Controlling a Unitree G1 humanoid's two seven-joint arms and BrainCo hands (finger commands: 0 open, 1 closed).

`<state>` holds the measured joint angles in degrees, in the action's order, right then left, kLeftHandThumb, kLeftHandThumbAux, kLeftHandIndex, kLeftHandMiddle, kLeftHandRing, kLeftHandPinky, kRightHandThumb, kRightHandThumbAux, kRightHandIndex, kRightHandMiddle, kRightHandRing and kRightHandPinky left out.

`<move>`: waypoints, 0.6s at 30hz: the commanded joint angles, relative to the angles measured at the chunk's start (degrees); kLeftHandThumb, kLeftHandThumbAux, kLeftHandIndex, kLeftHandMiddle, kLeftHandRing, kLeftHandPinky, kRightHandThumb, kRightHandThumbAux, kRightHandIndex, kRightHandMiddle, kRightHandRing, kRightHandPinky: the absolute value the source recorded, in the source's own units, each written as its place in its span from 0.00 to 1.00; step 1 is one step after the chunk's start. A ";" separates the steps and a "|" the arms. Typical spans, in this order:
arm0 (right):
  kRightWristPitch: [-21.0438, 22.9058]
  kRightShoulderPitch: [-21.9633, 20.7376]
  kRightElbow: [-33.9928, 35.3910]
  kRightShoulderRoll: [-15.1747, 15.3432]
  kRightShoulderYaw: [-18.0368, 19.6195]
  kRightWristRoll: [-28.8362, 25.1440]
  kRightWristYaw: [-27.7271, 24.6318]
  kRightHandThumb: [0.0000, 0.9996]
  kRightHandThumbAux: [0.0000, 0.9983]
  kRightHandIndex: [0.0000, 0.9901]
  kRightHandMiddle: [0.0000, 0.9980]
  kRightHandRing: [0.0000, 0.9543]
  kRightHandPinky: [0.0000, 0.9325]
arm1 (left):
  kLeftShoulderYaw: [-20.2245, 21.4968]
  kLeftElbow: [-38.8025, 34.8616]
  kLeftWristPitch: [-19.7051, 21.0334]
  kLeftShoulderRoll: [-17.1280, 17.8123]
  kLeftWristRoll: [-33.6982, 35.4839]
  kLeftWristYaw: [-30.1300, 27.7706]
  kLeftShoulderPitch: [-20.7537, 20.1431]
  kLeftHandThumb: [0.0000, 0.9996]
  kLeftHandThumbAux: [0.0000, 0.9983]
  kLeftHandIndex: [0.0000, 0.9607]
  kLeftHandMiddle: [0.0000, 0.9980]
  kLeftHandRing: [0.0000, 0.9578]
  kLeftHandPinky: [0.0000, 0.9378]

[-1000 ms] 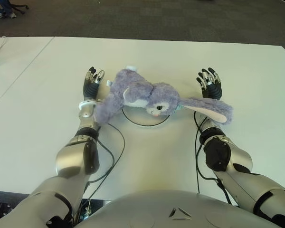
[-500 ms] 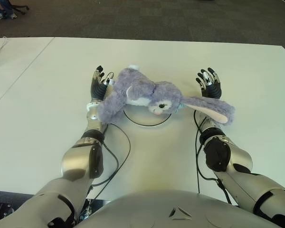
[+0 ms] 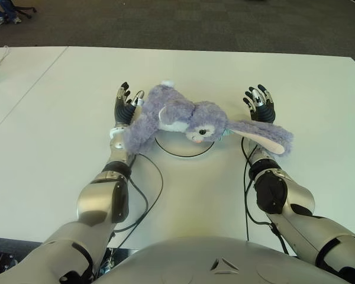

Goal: Put the doll into the plate.

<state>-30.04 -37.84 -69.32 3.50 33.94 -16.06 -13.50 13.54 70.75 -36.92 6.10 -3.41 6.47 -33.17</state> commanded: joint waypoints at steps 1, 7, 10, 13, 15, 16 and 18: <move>6.99 12.40 -7.64 -3.32 0.89 -0.97 2.01 0.13 0.75 0.22 0.31 0.32 0.32 | -2.18 6.54 3.49 -4.73 -2.21 1.71 11.57 0.00 0.52 0.00 0.00 0.00 0.00; 7.11 12.25 -7.60 -3.62 1.42 -1.60 2.09 0.15 0.77 0.22 0.31 0.33 0.32 | -2.77 6.71 4.32 -4.25 -2.27 2.73 11.54 0.00 0.52 0.00 0.00 0.00 0.00; 6.91 12.26 -7.58 -3.76 1.47 -1.66 1.92 0.15 0.78 0.22 0.31 0.32 0.32 | -2.99 6.75 4.63 -4.02 -2.40 3.19 11.52 0.00 0.51 0.00 0.00 0.00 0.00; 6.72 12.27 -7.56 -3.88 1.43 -1.63 2.01 0.15 0.78 0.22 0.31 0.32 0.32 | -3.16 6.73 4.86 -4.00 -2.45 3.42 11.51 0.00 0.50 0.00 0.00 0.00 0.00; 6.60 12.33 -7.56 -3.92 1.21 -1.38 2.20 0.15 0.79 0.21 0.31 0.32 0.31 | -3.23 6.74 5.05 -3.98 -2.44 3.51 11.47 0.00 0.49 0.00 0.00 0.00 0.00; 6.54 12.36 -7.55 -3.93 1.09 -1.25 2.29 0.15 0.78 0.21 0.30 0.32 0.31 | -3.27 6.75 5.13 -3.97 -2.44 3.56 11.45 0.00 0.49 0.00 0.00 0.00 0.00; 6.46 12.41 -7.55 -3.92 0.86 -1.00 2.43 0.15 0.78 0.20 0.30 0.31 0.30 | -3.35 6.75 5.23 -3.97 -2.46 3.66 11.42 0.00 0.47 0.00 0.00 0.00 0.00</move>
<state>-30.04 -37.84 -69.32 3.48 33.95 -16.07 -13.42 12.17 70.71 -35.81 6.16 -3.43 8.76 -33.18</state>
